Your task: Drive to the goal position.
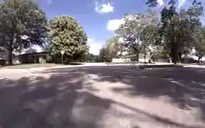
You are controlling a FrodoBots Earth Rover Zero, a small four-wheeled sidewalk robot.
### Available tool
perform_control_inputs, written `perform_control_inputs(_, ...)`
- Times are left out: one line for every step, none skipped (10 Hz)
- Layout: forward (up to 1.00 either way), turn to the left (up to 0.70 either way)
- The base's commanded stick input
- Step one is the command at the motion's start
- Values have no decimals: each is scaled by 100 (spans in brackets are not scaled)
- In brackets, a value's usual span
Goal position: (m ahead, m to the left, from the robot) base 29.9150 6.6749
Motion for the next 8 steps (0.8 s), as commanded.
perform_control_inputs(85, -19)
perform_control_inputs(85, -32)
perform_control_inputs(85, -34)
perform_control_inputs(85, -34)
perform_control_inputs(85, -32)
perform_control_inputs(85, -22)
perform_control_inputs(85, 0)
perform_control_inputs(85, 0)
